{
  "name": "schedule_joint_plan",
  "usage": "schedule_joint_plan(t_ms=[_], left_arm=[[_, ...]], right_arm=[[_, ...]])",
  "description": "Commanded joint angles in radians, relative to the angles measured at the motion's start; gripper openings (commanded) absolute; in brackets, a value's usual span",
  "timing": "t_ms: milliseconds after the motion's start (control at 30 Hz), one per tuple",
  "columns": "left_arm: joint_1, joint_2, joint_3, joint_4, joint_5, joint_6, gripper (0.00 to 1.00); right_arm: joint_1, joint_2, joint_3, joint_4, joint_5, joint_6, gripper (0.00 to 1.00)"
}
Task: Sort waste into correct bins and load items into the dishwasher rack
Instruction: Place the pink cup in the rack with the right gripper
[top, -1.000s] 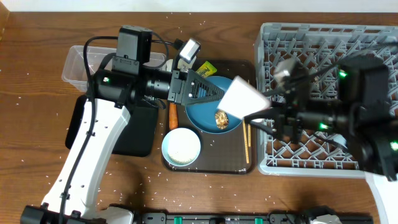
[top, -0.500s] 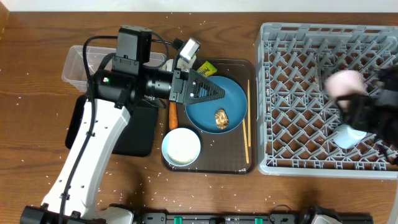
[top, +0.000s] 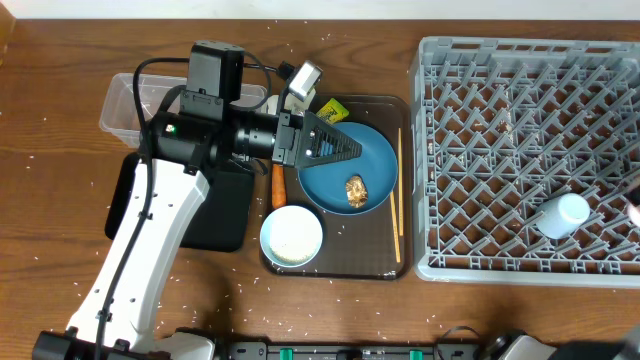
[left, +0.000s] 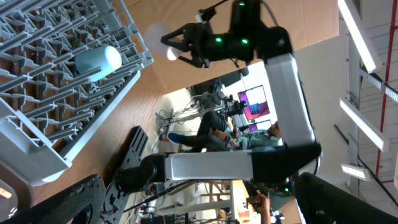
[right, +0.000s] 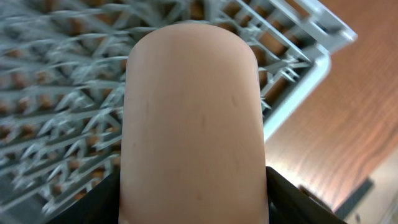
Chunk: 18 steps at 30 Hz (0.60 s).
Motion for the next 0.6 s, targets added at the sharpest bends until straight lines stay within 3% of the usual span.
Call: schedule_joint_plan(t_ms=[0,300,467,567], left_arm=[[0.0,-0.008,0.001,0.001,0.005,0.008,0.98],[0.0,-0.008,0.001,0.001,-0.006,0.008,0.98],[0.0,-0.008,0.001,0.001,-0.006,0.008,0.98],[0.0,-0.008,0.001,0.001,-0.005,0.008,0.98]], right_arm=[[-0.06,0.062,0.007,0.001,0.028,0.049,0.55],[-0.124,0.211,0.007,0.013,-0.096,0.048,0.58],[-0.124,0.256,0.007,0.039,-0.161,0.048,0.71],[-0.124,0.26,0.008,0.04,-0.167,0.053,0.87]])
